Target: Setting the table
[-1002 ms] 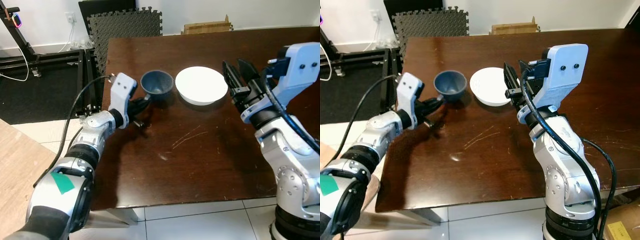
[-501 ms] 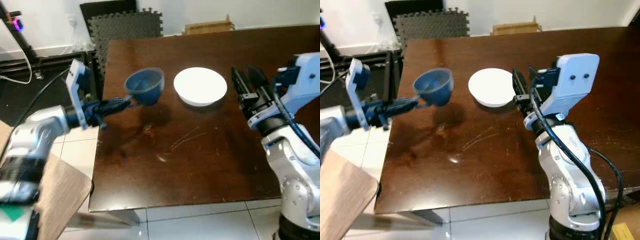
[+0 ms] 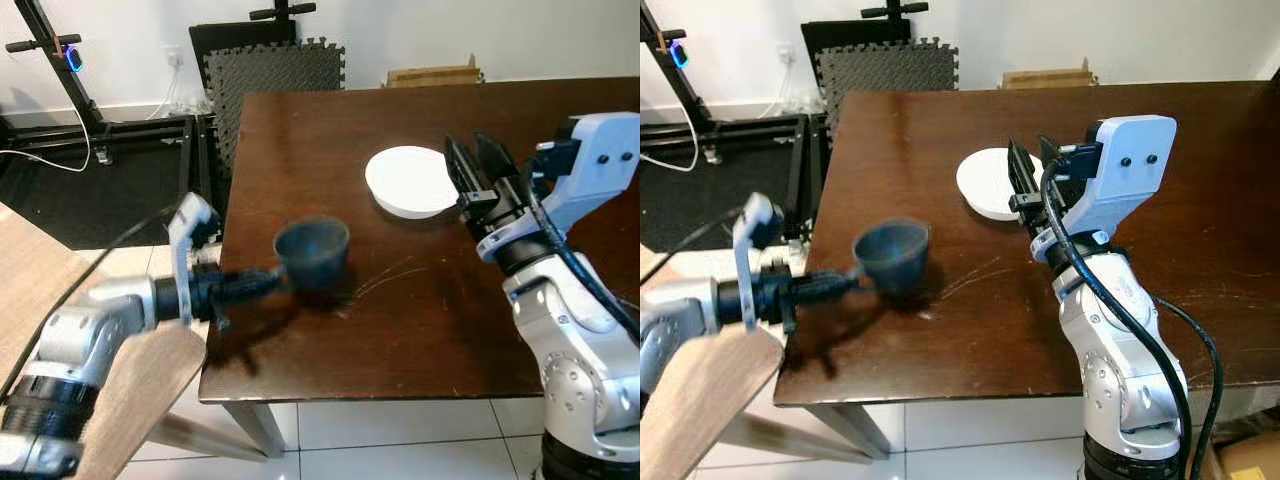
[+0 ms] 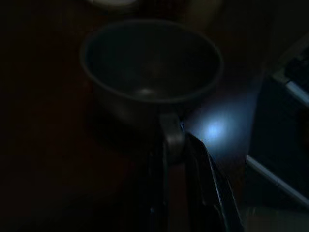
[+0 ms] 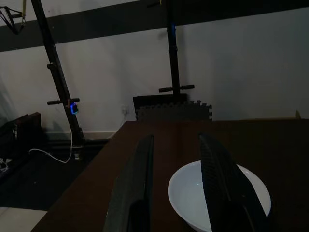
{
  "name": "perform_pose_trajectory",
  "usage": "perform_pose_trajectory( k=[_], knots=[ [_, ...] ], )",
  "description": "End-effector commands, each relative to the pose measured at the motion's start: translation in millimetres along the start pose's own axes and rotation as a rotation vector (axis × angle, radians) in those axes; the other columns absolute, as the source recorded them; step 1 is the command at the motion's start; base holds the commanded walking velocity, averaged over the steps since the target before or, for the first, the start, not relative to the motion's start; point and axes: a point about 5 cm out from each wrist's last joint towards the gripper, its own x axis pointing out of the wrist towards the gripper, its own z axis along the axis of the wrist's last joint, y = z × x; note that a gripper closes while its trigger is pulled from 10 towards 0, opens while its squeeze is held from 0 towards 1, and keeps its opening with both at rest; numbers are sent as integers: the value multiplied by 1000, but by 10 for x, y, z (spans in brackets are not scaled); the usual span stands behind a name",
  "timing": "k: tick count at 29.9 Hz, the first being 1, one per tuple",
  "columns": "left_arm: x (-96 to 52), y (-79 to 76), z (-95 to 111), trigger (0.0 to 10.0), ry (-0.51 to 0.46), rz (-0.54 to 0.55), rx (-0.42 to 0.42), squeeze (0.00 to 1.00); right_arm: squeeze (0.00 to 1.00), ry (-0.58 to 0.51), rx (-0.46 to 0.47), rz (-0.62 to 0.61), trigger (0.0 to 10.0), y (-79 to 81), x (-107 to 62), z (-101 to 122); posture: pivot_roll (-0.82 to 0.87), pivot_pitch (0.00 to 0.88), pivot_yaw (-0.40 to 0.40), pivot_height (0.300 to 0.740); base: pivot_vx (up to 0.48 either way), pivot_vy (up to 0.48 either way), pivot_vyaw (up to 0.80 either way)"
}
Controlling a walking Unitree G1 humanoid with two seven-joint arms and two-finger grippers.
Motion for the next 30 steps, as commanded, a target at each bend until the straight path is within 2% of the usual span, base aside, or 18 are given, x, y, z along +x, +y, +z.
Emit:
perform_pose_trajectory(
  k=[1, 4, 7, 11, 12, 13, 14, 21, 24, 25, 26, 30],
  knots=[
    [-49, -38, -54, 10000, 53, 16, 66, 0, 0, -17, -4, -5, 10000, 11, -48, 20, -27, 176, 121, 740, 0, 0, 0],
    [-122, -18, -98, 10000, 94, 104, 175, 0, 0, -14, -3, -21, 10000, -12, -83, 4, -24, 172, 119, 740, 0, 0, 0],
    [-113, 7, -93, 10000, 81, 175, 261, 0, 0, -12, 0, -22, 10000, -18, -84, -19, -20, 168, 113, 740, 0, 0, 0],
    [-84, -4, -95, 10000, 49, 200, 269, 0, 0, -13, 5, -17, 10000, -9, -73, -27, -17, 161, 106, 740, 0, 0, 0],
    [-72, -11, -106, 10000, 43, 205, 274, 286, 0, -13, 6, -15, 10000, -5, -68, -28, -18, 159, 104, 740, 0, 0, 0],
    [-72, -11, -106, 10000, 43, 205, 274, 286, 0, -13, 6, -15, 10000, -5, -68, -28, -18, 159, 104, 740, 0, 0, 0],
    [-61, -24, -124, 10000, 40, 201, 270, 1000, 0, -14, 8, -12, 10000, 0, -62, -29, -18, 159, 101, 740, 0, 0, 0],
    [-75, -41, -137, 10000, 24, 191, 217, 1000, 0, -16, 11, -7, 10000, 9, -49, -34, -11, 159, 105, 740, 0, 0, 0],
    [-97, -19, -146, 10000, 37, 206, 227, 1000, 0, -18, 12, -9, 10000, 13, -45, -36, -11, 161, 108, 740, 0, 0, 0],
    [-108, -5, -141, 10000, 39, 216, 231, 231, 0, -19, 13, -9, 10000, 15, -45, -35, -9, 164, 110, 740, 0, 0, 0],
    [-119, 6, -130, 10000, 39, 225, 232, 0, 0, -20, 13, -9, 10000, 17, -46, -33, -8, 166, 110, 740, 0, 0, 0],
    [-149, 19, -141, 10000, 83, 258, 248, 0, 0, -21, 14, -12, 10000, 19, -54, -28, -8, 175, 118, 740, 0, 0, 0]
  ],
)
